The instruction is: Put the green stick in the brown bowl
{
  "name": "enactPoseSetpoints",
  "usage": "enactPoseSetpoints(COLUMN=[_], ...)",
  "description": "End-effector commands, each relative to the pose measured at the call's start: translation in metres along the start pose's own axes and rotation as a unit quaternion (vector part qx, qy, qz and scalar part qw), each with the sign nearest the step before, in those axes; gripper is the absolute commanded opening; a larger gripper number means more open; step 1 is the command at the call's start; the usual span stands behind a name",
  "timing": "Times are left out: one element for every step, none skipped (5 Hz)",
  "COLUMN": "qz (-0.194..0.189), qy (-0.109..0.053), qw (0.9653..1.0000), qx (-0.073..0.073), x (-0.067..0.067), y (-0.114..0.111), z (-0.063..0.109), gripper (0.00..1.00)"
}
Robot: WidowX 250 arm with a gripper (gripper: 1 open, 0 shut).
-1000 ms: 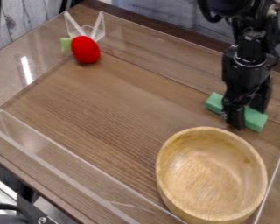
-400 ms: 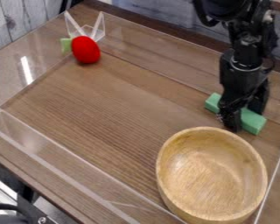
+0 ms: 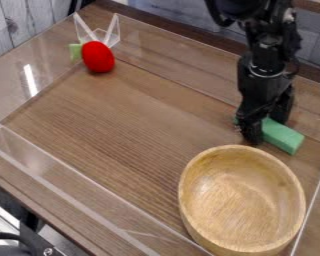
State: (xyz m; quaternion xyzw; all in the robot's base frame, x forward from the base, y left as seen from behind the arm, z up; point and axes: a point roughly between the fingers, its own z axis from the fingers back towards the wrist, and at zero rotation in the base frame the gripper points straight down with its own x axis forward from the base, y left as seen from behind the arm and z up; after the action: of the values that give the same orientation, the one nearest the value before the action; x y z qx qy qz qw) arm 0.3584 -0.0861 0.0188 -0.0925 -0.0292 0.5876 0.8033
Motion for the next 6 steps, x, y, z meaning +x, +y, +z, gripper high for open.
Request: enactPoseSetpoints(qz=[0.019, -0.016, -0.042, -0.041, -0.04, -0.068], qy=[-0.009, -0.007, -0.007, -0.014, -0.019, -0.005], qw=[0.9992, 0.999, 0.9981, 0.9979, 0.9976, 0.9962], qx=[-0.033, -0.04, -0.044, -0.049, -0.053, -0.054], x=[-0.01, -0.019, -0.02, -0.022, -0.024, -0.026], y=[-0.023, -0.033, -0.037, -0.039, -0.041, -0.037], z=[0.004, 0.003, 0.003, 0.002, 0.0, 0.011], gripper=[1.0, 0.0, 0.0, 0.0, 0.0, 0.0])
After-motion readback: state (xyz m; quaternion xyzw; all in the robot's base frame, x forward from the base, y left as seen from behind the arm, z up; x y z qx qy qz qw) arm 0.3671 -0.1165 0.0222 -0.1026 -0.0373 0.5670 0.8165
